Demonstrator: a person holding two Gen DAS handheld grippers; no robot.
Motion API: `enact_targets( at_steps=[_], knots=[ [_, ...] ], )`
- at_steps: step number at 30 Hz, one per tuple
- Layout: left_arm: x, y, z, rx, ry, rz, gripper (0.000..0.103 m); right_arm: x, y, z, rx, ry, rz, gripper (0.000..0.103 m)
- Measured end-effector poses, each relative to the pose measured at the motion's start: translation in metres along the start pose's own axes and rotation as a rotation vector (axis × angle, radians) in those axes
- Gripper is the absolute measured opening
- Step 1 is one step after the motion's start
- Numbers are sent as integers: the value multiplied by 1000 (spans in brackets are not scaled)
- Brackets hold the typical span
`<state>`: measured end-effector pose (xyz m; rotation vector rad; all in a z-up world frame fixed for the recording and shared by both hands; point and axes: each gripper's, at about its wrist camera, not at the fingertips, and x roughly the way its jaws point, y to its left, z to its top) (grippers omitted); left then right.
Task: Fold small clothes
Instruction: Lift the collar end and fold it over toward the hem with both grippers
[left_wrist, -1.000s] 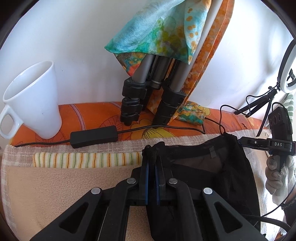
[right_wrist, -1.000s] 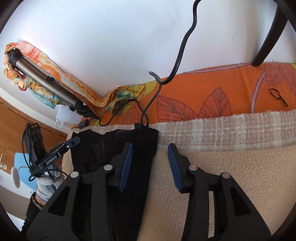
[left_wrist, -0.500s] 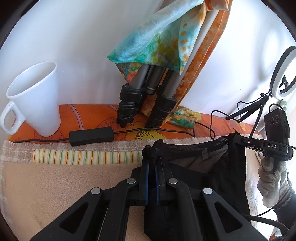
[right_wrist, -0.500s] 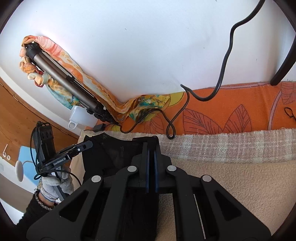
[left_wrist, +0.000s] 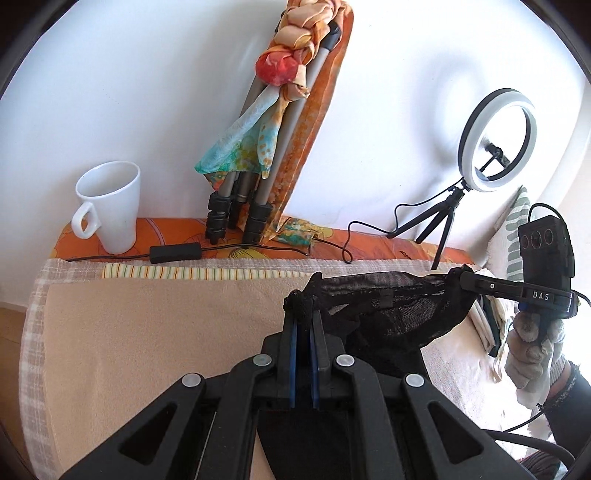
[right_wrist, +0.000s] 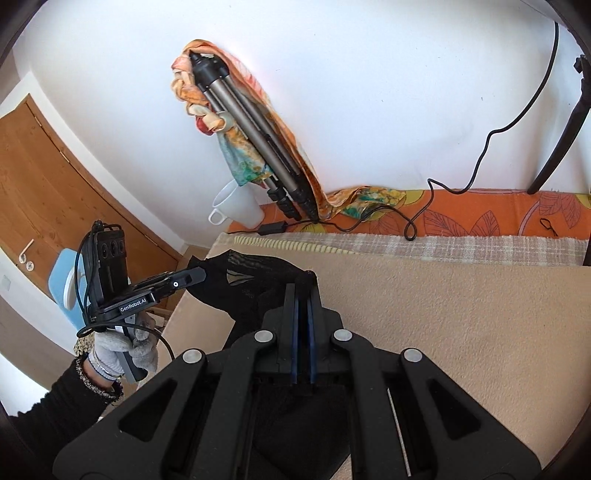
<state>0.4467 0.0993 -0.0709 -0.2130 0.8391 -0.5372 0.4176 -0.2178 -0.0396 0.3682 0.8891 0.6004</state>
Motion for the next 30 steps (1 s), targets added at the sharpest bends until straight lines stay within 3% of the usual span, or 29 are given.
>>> enact_targets(
  at_steps=[8,17,25,30],
  knots=[
    [-60,-32,-62,38,0,0,2,-48,45,-68,-31,-1,9,5],
    [-89,-42,-137,63,38,23,3,-63,67,-158,-79,43,-36,5],
    [-103,-51,-181,102,68,42,3,-67,79,-196,-192,66,-111,5],
    [-112,-61,-207,154,106,46,11,-75,85,-218,-293,94,-205,5]
  ],
)
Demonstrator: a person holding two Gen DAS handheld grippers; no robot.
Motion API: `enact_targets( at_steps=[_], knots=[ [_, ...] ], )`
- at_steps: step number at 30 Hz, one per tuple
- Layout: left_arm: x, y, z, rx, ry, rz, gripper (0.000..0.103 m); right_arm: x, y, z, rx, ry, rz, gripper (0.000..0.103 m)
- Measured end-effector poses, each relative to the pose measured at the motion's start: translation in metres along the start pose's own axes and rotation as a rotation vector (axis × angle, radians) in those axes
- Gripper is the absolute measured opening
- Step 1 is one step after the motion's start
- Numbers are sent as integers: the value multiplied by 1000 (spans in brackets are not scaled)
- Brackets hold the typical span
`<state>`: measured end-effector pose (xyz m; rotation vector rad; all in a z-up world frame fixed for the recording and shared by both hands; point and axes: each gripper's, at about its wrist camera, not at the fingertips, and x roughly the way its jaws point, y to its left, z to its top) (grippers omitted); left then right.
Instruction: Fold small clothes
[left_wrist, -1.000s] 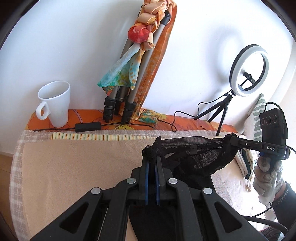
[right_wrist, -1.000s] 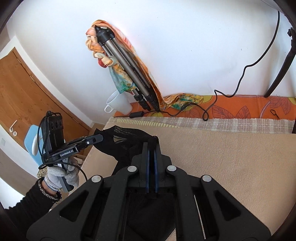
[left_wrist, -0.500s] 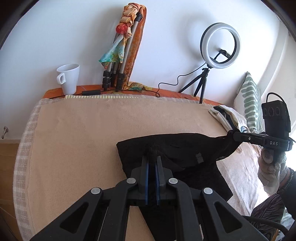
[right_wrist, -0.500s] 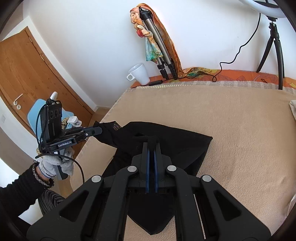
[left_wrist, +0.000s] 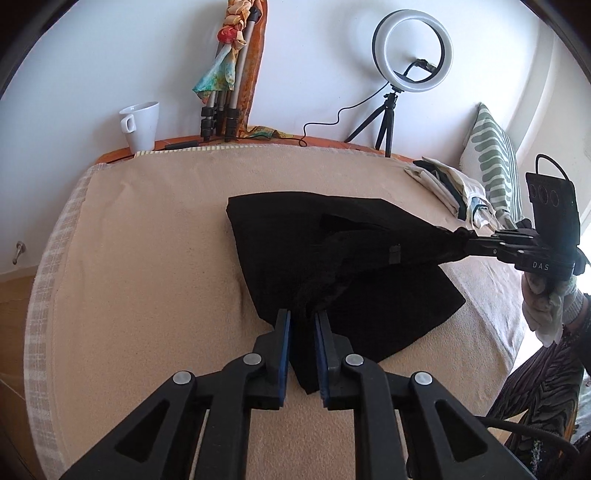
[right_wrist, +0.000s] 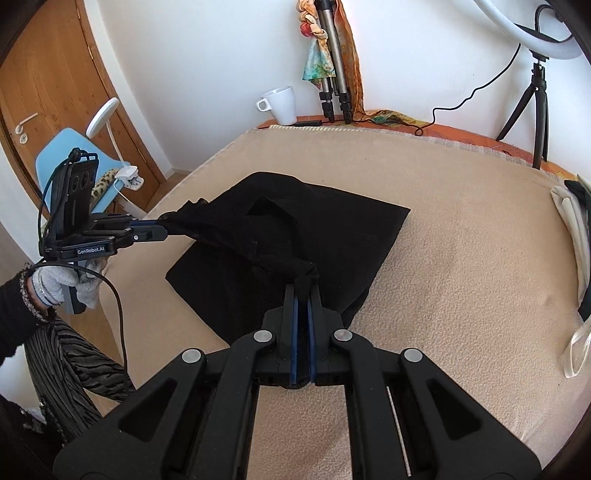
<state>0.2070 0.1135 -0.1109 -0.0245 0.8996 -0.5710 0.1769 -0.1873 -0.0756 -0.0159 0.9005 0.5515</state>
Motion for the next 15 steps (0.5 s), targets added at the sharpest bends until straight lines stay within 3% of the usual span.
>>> enact_targets(
  at_steps=[5,9,10,11,13,15],
  knots=[
    [-15,-1,-26,-4,33,11,18,-23,-1,-19,-6,7,19,6],
    [-20,21,-21,-164,13,-19,25,-37,-31,-27,233,-33,126,13],
    [-18,27,-19,-207,9,-20,36,-36,-40,-28,301,-40,150,16],
    [-15,33,-17,-260,7,-33,40,-33,-49,-31,370,-43,174,22],
    [-3,44,-15,-374,26,-97,42,-21,-64,-38,495,-24,214,36],
    [10,50,-15,-454,43,-135,42,-7,-74,-47,584,-7,258,38]
  ],
)
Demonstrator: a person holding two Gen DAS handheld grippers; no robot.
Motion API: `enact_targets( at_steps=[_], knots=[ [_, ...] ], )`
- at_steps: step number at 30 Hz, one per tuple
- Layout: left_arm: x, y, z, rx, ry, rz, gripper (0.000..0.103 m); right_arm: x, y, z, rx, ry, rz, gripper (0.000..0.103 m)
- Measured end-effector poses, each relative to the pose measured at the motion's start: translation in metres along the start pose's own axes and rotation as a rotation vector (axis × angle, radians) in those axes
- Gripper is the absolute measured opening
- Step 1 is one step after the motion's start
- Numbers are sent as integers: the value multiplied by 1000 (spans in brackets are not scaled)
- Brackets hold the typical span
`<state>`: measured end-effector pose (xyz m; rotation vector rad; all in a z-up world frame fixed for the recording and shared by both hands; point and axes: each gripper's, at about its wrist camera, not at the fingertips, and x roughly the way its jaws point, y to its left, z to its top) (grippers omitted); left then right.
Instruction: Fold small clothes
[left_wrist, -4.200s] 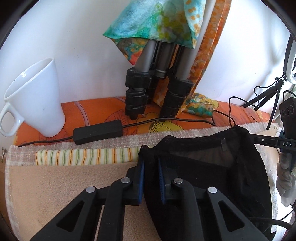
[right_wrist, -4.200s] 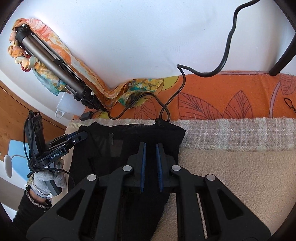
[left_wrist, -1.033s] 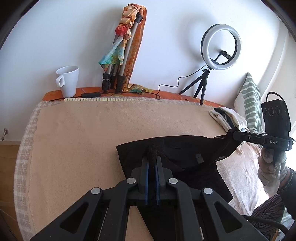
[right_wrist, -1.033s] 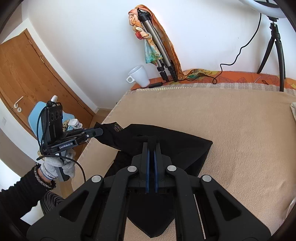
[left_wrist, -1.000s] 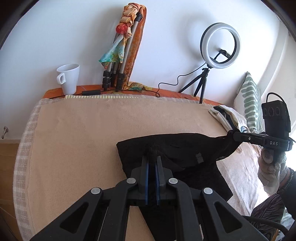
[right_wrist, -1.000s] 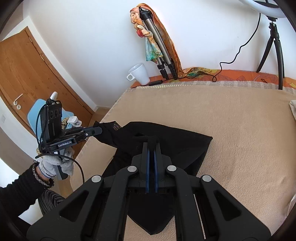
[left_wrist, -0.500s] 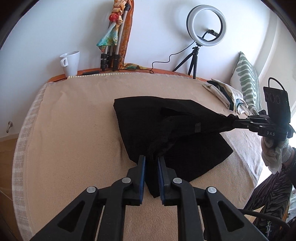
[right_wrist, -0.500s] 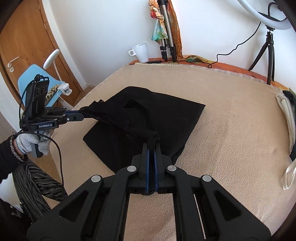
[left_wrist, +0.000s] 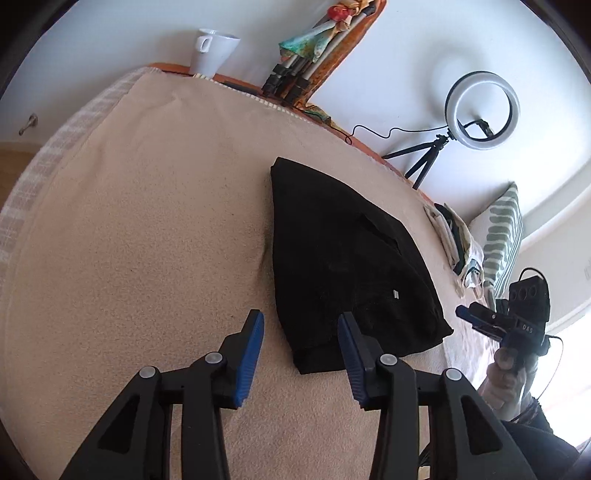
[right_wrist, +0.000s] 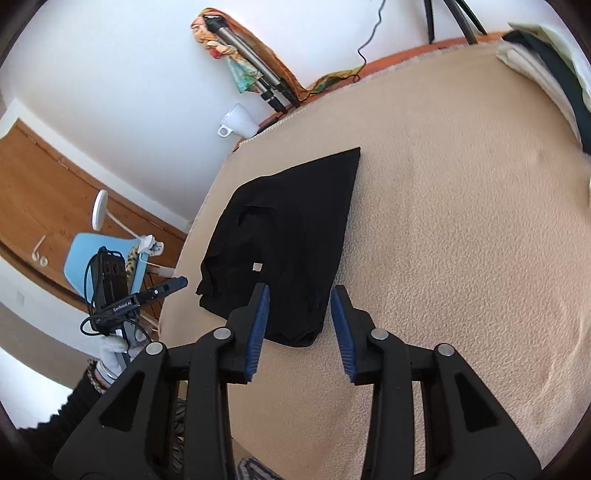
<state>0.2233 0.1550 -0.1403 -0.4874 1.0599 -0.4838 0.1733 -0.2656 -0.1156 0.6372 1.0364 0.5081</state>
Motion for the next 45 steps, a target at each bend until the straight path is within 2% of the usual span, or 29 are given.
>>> enact_targets(
  at_steps=[3,7,10,11,12,14,17,22,26,27,30,33,37,40,45],
  knots=[
    [14,3,0,-41,37,-17,41,15,-13,-6,65,32,58,38],
    [19,5,1,-80,45,-54,31,31,-18,-12,111,68,138,38],
    [18,3,2,-75,42,-58,22,36,-11,-12,72,81,126,37],
    [19,2,2,-71,41,-57,17,35,-8,-13,58,78,118,36],
    [18,2,2,-68,39,-54,14,36,-5,-12,43,83,116,28],
    [16,4,2,-66,32,-52,5,34,2,-14,11,87,122,22],
    [16,5,1,-61,31,-53,2,36,12,-14,-37,97,105,9],
    [11,1,3,-47,23,-71,0,36,10,-9,-22,88,122,6],
    [-6,1,6,-84,10,-156,0,16,-2,2,61,42,226,6],
    [-9,3,5,-90,7,-158,0,11,-4,4,72,32,243,6],
    [-4,10,0,-85,37,-105,0,12,-12,3,86,52,224,6],
    [6,17,-6,-115,72,-96,0,23,-14,0,106,98,210,6],
    [-5,9,-4,-54,46,-56,0,12,-5,2,92,84,268,6],
    [-6,17,-2,-63,41,-38,0,23,-8,-1,74,120,190,6],
    [6,21,-12,-17,77,52,0,36,-19,-7,69,169,72,6]
  ],
)
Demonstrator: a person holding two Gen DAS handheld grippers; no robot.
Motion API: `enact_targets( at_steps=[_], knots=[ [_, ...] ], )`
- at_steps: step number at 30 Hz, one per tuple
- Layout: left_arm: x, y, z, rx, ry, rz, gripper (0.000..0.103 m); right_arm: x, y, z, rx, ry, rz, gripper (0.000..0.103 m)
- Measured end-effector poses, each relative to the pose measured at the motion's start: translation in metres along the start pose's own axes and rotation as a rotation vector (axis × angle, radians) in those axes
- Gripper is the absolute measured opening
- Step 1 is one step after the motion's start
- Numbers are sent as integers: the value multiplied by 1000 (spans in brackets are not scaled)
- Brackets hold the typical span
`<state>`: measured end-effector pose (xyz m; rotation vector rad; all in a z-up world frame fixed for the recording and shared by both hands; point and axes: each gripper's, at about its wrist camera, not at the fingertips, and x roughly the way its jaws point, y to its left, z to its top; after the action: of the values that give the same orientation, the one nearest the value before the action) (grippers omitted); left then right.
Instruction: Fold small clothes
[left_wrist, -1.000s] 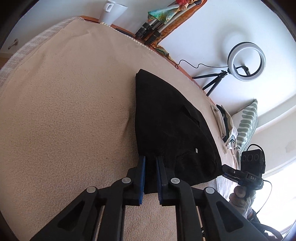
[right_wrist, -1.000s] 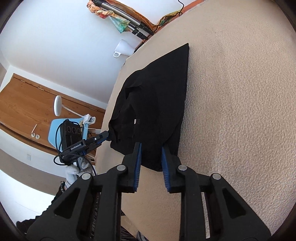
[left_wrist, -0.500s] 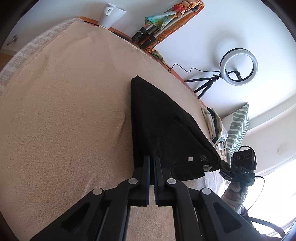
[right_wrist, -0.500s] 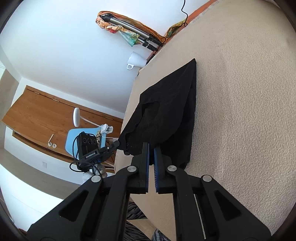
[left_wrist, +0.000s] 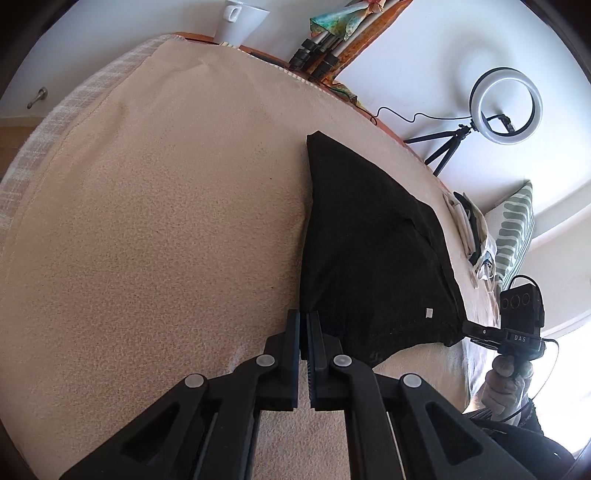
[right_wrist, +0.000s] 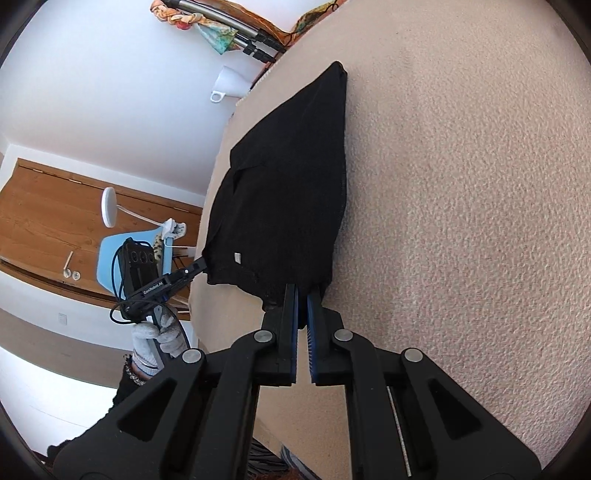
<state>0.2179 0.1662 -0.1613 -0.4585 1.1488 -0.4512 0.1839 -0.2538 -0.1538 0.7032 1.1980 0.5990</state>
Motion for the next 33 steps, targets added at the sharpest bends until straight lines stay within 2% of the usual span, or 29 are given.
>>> enact_targets(
  at_steps=[6,8,10,11,12,14,16,17,20,22,24,25,26,30,33],
  knots=[
    [-5,-1,-2,25,-11,26,3,-15,7,3,-51,-42,-57,6],
    [-10,0,-3,23,-12,27,22,-19,13,4,-109,-48,-134,6],
    [-17,0,-4,36,-35,48,27,-18,19,6,-149,-12,-150,9],
    [-20,0,-5,40,-42,54,27,-19,22,6,-162,3,-133,18],
    [-24,2,-5,33,-51,56,27,-21,25,5,-179,5,-119,34],
    [-29,4,-5,8,-71,39,30,-23,32,5,-203,-14,-87,53],
    [-33,5,-5,-9,-83,18,31,-17,39,7,-214,-7,-91,53],
    [-33,4,-4,-22,-90,5,36,-16,42,8,-236,-14,-111,53],
    [-22,8,-3,-67,-67,-21,41,-13,44,10,-245,-19,-124,53],
    [-11,10,-2,-95,-36,-33,38,-13,42,12,-229,-24,-122,53],
    [-4,11,-1,-98,-26,-43,23,-13,41,12,-226,-31,-143,53],
    [-2,10,-1,-97,-20,-54,8,-12,39,12,-218,-28,-143,53],
    [0,9,-1,-98,-14,-65,1,-11,36,12,-206,-25,-139,53],
    [-1,6,0,-62,-22,2,0,-4,28,9,-152,5,-67,53],
    [-4,12,0,-66,-36,28,0,2,30,5,-161,26,-65,53]
  ],
)
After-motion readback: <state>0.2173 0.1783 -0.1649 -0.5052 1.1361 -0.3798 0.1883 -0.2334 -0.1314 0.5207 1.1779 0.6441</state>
